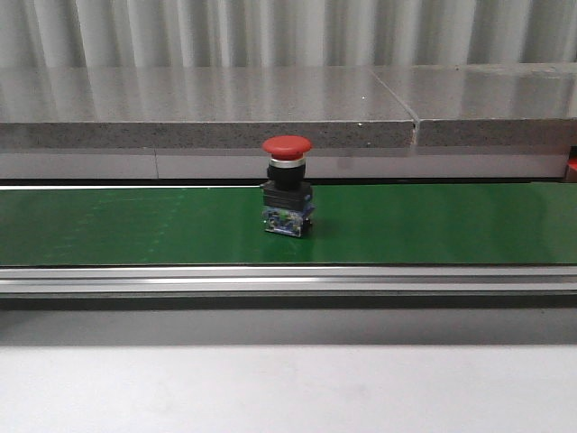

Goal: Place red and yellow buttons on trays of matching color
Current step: 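Lower the yellow button onto the green belt and open the left gripper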

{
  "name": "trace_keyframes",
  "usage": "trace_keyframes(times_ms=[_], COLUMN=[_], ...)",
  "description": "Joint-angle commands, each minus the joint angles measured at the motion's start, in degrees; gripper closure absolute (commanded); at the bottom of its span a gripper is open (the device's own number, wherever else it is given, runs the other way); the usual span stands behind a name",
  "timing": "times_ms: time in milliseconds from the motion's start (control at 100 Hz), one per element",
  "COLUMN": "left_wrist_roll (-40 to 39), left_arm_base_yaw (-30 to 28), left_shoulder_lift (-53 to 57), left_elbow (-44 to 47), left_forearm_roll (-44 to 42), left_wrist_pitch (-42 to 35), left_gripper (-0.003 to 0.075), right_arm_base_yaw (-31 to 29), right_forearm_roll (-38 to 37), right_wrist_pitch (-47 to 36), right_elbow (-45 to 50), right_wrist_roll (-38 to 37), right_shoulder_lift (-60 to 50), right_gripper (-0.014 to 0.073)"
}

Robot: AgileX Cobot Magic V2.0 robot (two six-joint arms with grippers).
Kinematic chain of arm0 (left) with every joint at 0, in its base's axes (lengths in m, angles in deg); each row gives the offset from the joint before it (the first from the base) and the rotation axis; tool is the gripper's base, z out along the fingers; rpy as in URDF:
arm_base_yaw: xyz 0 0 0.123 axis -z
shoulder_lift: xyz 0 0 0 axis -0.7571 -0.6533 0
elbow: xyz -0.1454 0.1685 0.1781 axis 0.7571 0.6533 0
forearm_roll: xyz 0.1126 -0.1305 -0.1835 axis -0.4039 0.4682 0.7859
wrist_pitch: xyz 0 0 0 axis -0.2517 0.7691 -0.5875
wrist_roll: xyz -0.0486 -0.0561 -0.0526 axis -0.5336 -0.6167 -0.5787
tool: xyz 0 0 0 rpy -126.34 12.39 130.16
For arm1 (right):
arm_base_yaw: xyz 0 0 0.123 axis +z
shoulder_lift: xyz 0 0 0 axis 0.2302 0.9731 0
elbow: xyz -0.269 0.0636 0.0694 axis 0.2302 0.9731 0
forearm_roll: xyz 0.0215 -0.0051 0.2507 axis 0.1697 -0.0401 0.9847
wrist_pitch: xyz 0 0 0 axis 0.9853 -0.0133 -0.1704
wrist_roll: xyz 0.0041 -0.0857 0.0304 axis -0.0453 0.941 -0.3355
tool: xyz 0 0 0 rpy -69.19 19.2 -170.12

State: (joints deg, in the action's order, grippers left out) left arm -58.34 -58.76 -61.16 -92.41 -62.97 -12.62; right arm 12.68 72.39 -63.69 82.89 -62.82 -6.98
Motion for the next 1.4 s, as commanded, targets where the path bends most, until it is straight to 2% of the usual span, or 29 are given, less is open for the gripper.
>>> trace_keyframes(times_ms=[0, 100, 340, 430, 690, 880, 1120, 1390], left_wrist_roll=[0.2, 0.2, 1.6, 1.8, 3.8, 11.0, 13.6, 13.6], left_arm_base_yaw=[0.4, 0.4, 0.4, 0.4, 0.4, 1.1, 4.5, 5.0], left_shoulder_lift=[2.0, 2.0, 2.0, 2.0, 3.4, 7.4, 13.3, 24.8], left_elbow=[-1.8, -1.8, -1.8, -1.8, -1.8, -1.8, -1.8, -0.9], left_forearm_roll=[0.8, 0.8, 0.8, 0.8, 2.3, 8.2, 9.6, 9.8], left_wrist_pitch=[-1.5, -1.0, 1.1, 1.4, 1.6, 0.7, -3.7, -10.2], left_gripper=[0.0736, 0.0668, 0.0276, 0.0205, 0.0204, 0.0204, 0.0204, 0.0204], right_arm_base_yaw=[-0.2, -0.2, -0.2, -0.2, -0.2, -0.2, -0.2, -0.2], right_forearm_roll=[-0.7, -0.7, -0.7, -0.7, -0.7, -0.7, -0.7, -0.7], right_wrist_pitch=[-4.7, -4.7, -4.7, -4.7, -4.7, -4.7, -4.7, -4.7], right_elbow=[-0.4, -0.4, -0.4, -0.4, -0.4, -0.4, -0.4, -0.4], right_wrist_roll=[0.2, 0.2, 0.2, 0.2, 0.2, 0.2, 0.2, 0.2], right_shoulder_lift=[0.1, 0.1, 0.1, 0.1, 0.1, 0.1, 0.1, 0.1], right_gripper=[0.0662, 0.0662, 0.0662, 0.0662, 0.0662, 0.0662, 0.0662, 0.0662])
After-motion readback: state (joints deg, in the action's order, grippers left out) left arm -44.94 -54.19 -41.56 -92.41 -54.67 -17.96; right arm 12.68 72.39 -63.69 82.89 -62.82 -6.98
